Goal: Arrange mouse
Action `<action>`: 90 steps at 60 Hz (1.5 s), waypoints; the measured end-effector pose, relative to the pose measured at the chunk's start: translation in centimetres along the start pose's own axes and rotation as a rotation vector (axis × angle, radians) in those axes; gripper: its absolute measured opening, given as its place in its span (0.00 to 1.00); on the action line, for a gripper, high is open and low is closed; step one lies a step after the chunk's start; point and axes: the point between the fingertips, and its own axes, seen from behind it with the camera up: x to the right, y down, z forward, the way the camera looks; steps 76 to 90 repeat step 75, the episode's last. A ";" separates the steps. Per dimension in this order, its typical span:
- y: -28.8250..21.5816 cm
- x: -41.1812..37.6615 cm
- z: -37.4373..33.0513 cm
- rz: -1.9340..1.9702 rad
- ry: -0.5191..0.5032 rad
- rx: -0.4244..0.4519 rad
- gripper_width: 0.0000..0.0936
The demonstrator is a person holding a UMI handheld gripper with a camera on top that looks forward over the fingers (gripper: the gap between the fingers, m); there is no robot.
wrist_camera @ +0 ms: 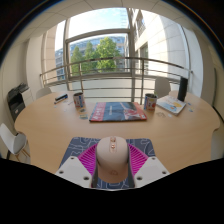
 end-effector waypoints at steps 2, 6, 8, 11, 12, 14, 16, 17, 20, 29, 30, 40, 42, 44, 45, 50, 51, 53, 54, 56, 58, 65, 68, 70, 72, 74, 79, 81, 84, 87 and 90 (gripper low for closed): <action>0.9 0.0 0.6 -0.010 0.007 -0.035 0.46; 2.0 -0.2 0.8 -0.015 0.005 -0.077 0.49; 2.5 -0.3 0.8 -0.018 0.004 -0.089 0.51; 5.2 -1.0 2.1 -0.020 0.010 -0.095 0.52; 5.3 -1.0 2.0 -0.023 0.014 -0.099 0.54; 5.5 -1.1 1.8 -0.029 0.020 -0.109 0.56; 5.6 -1.1 1.6 -0.030 0.026 -0.117 0.61; 5.5 -1.1 1.4 -0.031 0.029 -0.114 0.65; 5.3 -1.1 0.9 -0.037 0.030 -0.107 0.80; 2.4 -1.7 -4.0 -0.059 0.058 -0.063 0.91; 1.8 -2.0 -4.8 -0.060 0.059 -0.059 0.92; -0.5 -3.6 -12.7 -0.071 0.067 -0.022 0.90; -0.7 -4.0 -14.3 -0.069 0.066 -0.015 0.90; -0.7 -4.3 -15.8 -0.071 0.067 -0.010 0.90; -0.7 -4.4 -16.5 -0.074 0.067 -0.008 0.91; -0.2 -4.7 -19.8 -0.087 0.079 0.001 0.90; -0.1 -4.8 -20.4 -0.088 0.080 0.002 0.90; 0.2 -4.9 -21.5 -0.085 0.082 0.005 0.90; 0.4 -5.1 -22.2 -0.084 0.083 0.006 0.90; 0.8 -5.2 -23.2 -0.079 0.083 0.006 0.90; 1.1 -5.2 -24.1 -0.074 0.083 0.007 0.91; 2.5 -5.3 -26.6 -0.067 0.095 -0.010 0.90; 2.7 -5.4 -27.1 -0.070 0.096 -0.007 0.91; 2.7 -5.5 -27.5 -0.075 0.097 -0.005 0.90; 2.7 -5.7 -27.8 -0.075 0.095 -0.004 0.90; 2.7 -5.9 -27.8 -0.073 0.093 -0.002 0.90; 2.7 -6.0 -27.9 -0.071 0.092 -0.001 0.90; 2.7 -6.0 -27.9 -0.071 0.092 -0.001 0.90; 2.7 -6.0 -27.9 -0.071 0.092 -0.001 0.90; 2.7 -6.0 -27.9 -0.071 0.092 -0.001 0.90; 2.7 -6.0 -27.9 -0.071 0.092 -0.001 0.90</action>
